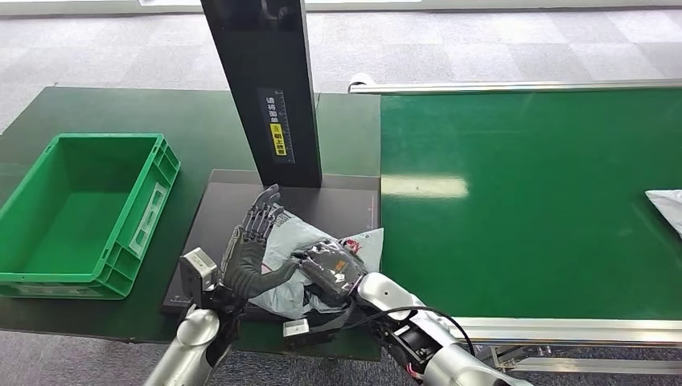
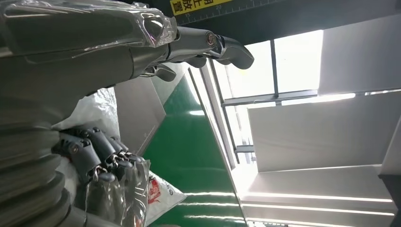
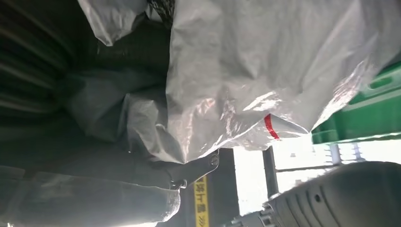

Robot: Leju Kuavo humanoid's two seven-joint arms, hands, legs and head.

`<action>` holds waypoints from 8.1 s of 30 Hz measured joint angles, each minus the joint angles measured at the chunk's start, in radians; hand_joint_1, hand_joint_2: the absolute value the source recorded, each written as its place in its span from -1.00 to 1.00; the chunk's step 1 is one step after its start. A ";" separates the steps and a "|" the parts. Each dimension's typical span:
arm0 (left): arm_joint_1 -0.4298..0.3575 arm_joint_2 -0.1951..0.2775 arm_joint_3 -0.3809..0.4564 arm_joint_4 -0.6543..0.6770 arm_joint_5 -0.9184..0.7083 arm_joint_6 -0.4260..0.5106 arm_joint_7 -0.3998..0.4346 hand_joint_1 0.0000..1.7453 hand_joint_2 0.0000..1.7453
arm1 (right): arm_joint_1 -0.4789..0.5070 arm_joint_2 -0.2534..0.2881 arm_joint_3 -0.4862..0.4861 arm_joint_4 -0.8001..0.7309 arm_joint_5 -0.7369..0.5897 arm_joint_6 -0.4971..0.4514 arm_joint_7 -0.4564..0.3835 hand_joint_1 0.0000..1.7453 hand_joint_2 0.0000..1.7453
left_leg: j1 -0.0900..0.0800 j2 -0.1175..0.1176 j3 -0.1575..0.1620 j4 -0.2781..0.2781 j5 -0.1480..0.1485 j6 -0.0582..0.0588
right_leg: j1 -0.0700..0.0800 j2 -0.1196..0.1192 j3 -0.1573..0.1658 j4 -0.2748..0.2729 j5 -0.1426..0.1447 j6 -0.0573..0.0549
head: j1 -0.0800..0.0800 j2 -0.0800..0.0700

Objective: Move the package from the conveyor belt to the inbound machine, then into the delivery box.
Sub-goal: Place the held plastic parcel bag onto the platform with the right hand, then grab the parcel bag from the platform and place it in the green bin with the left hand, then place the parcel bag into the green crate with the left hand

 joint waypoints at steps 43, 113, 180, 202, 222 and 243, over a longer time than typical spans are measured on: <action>0.037 0.001 -0.009 0.006 -0.043 -0.053 0.020 -1.00 1.00 | 0.152 -0.018 -0.385 -0.293 -0.648 0.424 -0.246 -1.00 1.00 | 0.000 -0.001 -0.002 0.000 0.000 0.000 | 0.000 0.000 -0.002 0.000 0.000 0.000 | 0.000 0.000; -0.029 0.011 -0.029 0.202 -0.734 0.614 0.257 1.00 1.00 | 0.411 -0.025 -0.634 -0.678 -0.931 0.171 -0.136 -1.00 1.00 | -0.002 -0.009 0.004 0.000 -0.004 0.004 | -0.002 -0.010 0.007 -0.001 -0.006 0.004 | 0.000 0.000; -0.543 0.373 0.557 0.717 -1.486 0.547 0.931 1.00 1.00 | 0.424 -0.003 -0.601 -0.651 -0.940 0.219 -0.085 -1.00 1.00 | 0.002 -0.003 -0.003 0.000 -0.002 0.001 | 0.002 -0.003 -0.002 0.000 -0.004 0.000 | 0.000 0.000; -0.575 0.360 0.552 0.768 -1.475 0.717 0.844 -1.00 1.00 | 0.434 0.005 -0.616 -0.678 -0.938 0.220 -0.082 -1.00 1.00 | 0.002 -0.003 -0.003 0.000 -0.002 0.001 | 0.002 -0.003 -0.002 0.000 -0.004 0.000 | 0.001 0.000; -0.383 0.196 0.652 0.371 -0.913 0.802 0.153 -1.00 1.00 | 0.440 0.002 -0.616 -0.677 -0.956 0.209 -0.115 -1.00 1.00 | 0.000 -0.003 -0.004 0.000 -0.002 0.001 | 0.001 -0.003 -0.002 0.000 -0.004 0.001 | 0.001 0.000; -0.118 0.108 0.441 0.064 -0.039 0.195 0.075 -1.00 1.00 | 0.419 -0.013 -0.616 -0.659 -0.992 0.238 -0.137 -1.00 1.00 | 0.000 -0.004 -0.004 0.000 -0.002 0.001 | 0.000 -0.004 -0.002 -0.001 -0.004 0.001 | 0.000 0.000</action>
